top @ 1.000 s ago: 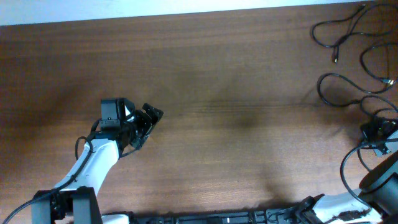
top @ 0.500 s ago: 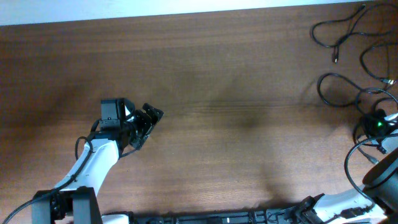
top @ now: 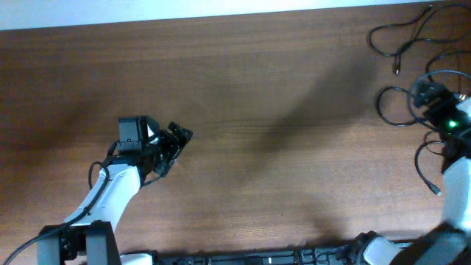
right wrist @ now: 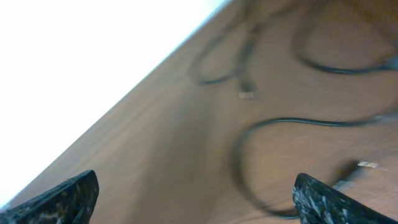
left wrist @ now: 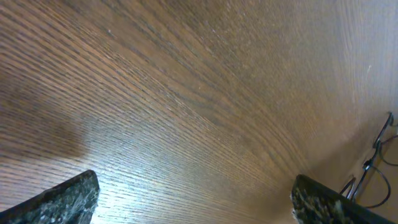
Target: Untangle cables
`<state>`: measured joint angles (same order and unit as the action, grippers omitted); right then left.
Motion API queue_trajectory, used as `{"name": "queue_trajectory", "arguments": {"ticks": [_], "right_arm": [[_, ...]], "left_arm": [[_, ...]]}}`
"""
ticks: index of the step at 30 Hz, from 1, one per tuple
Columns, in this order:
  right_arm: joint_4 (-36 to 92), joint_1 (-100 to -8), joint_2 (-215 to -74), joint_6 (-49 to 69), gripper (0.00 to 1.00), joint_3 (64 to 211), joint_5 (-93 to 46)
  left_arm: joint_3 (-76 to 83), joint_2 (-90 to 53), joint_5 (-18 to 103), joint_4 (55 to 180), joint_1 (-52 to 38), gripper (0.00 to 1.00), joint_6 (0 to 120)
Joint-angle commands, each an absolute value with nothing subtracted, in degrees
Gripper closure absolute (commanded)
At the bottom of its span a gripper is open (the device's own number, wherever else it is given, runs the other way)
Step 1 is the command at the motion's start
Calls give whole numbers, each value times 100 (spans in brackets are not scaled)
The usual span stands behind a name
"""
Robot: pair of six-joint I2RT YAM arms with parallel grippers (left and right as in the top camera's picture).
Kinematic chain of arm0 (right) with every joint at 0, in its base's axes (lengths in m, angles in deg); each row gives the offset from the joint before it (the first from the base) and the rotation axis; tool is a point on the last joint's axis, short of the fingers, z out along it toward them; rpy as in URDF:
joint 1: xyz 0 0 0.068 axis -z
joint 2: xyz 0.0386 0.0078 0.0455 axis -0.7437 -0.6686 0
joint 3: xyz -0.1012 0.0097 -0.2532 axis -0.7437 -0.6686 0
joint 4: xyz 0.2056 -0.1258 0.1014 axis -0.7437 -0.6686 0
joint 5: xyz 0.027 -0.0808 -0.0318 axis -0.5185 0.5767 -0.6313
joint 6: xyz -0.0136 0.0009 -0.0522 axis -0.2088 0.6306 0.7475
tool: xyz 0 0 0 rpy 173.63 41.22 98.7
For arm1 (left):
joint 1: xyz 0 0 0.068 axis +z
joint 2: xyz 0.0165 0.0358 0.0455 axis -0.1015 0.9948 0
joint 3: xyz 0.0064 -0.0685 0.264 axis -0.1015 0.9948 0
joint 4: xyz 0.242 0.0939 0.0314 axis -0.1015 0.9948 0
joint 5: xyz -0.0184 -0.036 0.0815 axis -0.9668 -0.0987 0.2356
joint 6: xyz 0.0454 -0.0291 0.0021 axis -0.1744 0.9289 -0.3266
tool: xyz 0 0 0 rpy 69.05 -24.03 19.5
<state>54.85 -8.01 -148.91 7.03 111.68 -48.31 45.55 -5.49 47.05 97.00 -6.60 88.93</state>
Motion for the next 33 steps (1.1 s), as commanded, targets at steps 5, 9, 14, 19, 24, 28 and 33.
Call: {"name": "queue_trajectory", "arguments": {"ticks": [5,9,14,19,24,28,33], "right_arm": [[5056,-2945,-12884,1203,1,11269,-4553],[4392,-3767,-11949,1205,2,11269,-4035],[3198,-3995,-10620,1201,2,11269,-4103],[2589,-3995,-9409,1201,1,11269,-4241],[2263,-3995,-8845,1203,2,11266,-4013],[2261,-3995,-8852,1203,1,11264,-3465],[2265,-3995,-8852,1203,2,11262,-2424]], "left_arm": [[4570,-600,4771,9705,-641,1,8784],[4570,-600,4771,9705,-641,1,8784],[4570,-600,4771,9705,-641,1,8784],[4570,-600,4771,9707,-641,1,8784],[4570,-600,4771,9707,-641,1,8784],[4570,-600,4771,9705,-641,1,8784],[4570,-600,4771,9705,-641,1,8782]]}}
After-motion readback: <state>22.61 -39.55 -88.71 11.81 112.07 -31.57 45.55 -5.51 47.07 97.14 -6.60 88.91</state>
